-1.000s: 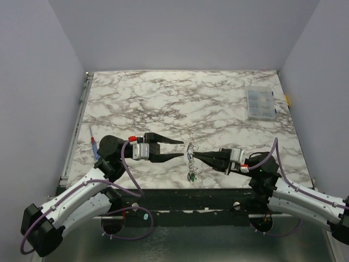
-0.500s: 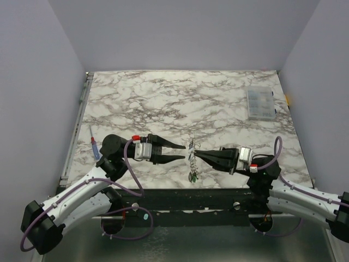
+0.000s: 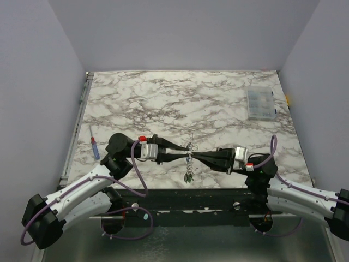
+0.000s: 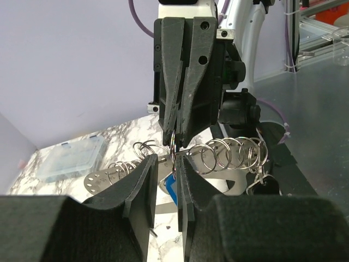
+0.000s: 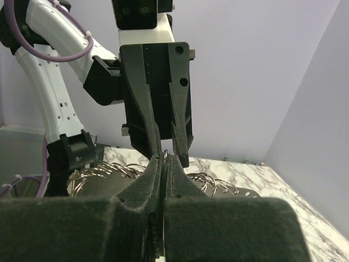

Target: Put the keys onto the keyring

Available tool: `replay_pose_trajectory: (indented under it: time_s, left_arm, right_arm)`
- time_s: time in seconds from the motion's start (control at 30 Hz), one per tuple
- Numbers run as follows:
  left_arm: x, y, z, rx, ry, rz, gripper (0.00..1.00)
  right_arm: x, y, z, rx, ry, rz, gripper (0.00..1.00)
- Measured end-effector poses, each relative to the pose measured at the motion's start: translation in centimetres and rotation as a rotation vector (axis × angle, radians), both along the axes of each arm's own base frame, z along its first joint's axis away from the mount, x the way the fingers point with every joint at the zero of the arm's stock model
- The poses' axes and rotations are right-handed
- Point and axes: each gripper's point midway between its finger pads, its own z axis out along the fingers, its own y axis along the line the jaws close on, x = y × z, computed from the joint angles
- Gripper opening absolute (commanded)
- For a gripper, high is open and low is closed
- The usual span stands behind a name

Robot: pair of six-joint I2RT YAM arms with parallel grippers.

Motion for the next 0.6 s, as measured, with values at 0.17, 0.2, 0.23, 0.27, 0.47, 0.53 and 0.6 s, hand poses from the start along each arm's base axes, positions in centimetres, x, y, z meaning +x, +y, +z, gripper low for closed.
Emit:
replay_pose_trajectory:
  time_s: [0.17, 0.2, 0.23, 0.27, 0.47, 0.53, 0.6]
  left_arm:
    - [0.20, -0.16, -0.28, 0.002, -0.004, 0.009, 0.22]
    - [0.22, -0.22, -0.40, 0.004, -0.004, 0.009, 0.22]
    - [0.28, -0.26, -0.47, 0.005, -0.004, 0.010, 0.22]
    - [0.36, -0.33, -0.56, 0.007, -0.003, 0.011, 0.21]
    - [0.49, -0.66, -0.92, 0.013, -0.001, 0.007, 0.00]
    - [0.54, -0.70, -0.92, 0.011, -0.005, 0.008, 0.00]
    - [0.58, -0.72, -0.86, 0.008, -0.008, 0.009, 0.00]
  right_arm:
    - [0.03, 0.11, -0.02, -0.003, 0.001, 0.002, 0.01]
    - [0.06, 0.15, -0.05, -0.004, 0.002, 0.002, 0.01]
    - [0.09, 0.20, -0.10, -0.006, 0.003, 0.002, 0.01]
    - [0.10, 0.24, -0.10, -0.007, 0.003, 0.003, 0.01]
    - [0.19, 0.41, -0.15, -0.012, 0.005, 0.004, 0.01]
    - [0.19, 0.41, -0.14, -0.012, 0.004, 0.004, 0.01]
    - [0.24, 0.39, -0.07, -0.011, 0.003, 0.003, 0.01]
